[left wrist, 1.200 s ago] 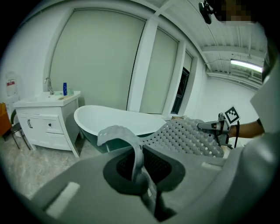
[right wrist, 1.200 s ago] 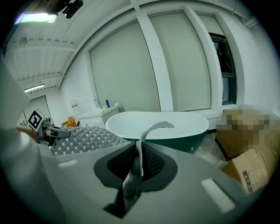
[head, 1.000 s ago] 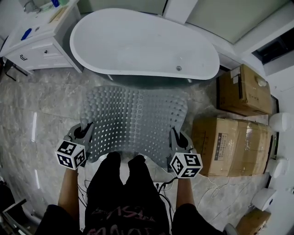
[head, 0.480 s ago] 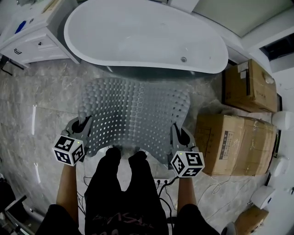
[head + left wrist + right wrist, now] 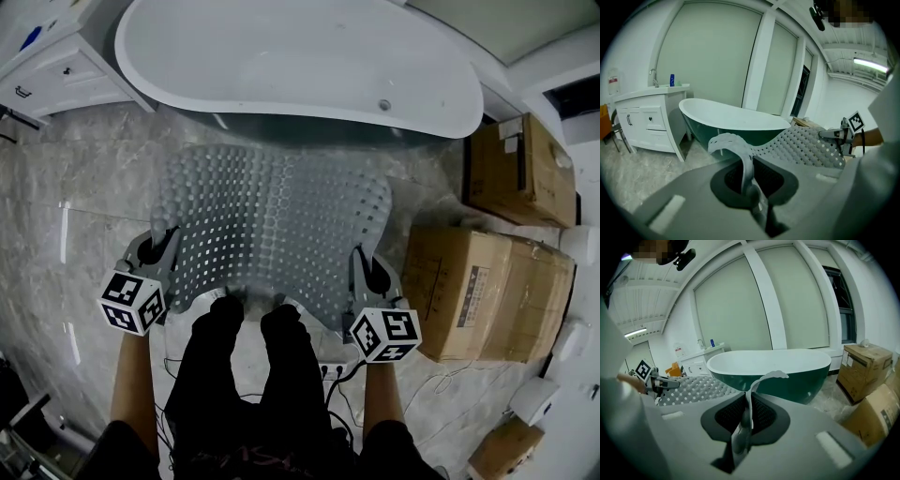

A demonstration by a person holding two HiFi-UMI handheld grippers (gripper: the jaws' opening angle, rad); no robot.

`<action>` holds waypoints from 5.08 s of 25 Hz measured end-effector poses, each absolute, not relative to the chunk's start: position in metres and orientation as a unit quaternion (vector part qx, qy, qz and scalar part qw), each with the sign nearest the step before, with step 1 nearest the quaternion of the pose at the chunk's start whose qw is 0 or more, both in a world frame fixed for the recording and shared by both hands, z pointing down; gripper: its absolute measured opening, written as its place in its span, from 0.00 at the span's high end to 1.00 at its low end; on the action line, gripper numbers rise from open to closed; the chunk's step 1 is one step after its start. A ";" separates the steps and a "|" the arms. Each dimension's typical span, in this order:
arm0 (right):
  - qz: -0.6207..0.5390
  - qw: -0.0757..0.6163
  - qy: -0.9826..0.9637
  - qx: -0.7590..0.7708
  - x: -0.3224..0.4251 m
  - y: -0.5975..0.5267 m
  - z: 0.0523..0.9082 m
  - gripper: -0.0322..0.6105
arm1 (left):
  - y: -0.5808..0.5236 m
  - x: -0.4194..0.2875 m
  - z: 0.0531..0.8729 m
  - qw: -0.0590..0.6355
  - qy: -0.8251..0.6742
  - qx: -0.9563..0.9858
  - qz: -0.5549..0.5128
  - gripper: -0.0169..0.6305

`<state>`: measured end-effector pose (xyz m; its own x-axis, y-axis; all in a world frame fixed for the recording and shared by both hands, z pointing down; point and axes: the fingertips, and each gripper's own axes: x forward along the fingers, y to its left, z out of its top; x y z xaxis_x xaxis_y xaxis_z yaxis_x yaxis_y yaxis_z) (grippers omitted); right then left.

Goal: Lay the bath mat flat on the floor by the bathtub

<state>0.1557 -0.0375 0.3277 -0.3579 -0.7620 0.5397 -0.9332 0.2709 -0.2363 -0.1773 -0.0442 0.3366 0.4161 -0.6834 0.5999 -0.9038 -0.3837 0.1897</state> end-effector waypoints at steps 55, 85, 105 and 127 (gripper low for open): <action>0.256 0.162 -0.807 0.507 0.136 -0.100 0.745 0.87 | -0.112 -0.189 0.764 0.216 -0.467 0.822 0.245 0.94; 0.226 0.161 -0.798 0.534 0.168 -0.096 0.847 0.87 | -0.115 -0.224 0.867 0.178 -0.474 0.818 0.271 0.94; 0.226 0.194 -0.770 0.564 0.215 -0.106 0.909 0.87 | -0.134 -0.281 0.944 0.223 -0.486 0.791 0.297 0.93; 0.240 0.250 -0.735 0.583 0.256 -0.119 0.971 0.84 | -0.141 -0.307 0.997 0.252 -0.495 0.758 0.343 0.91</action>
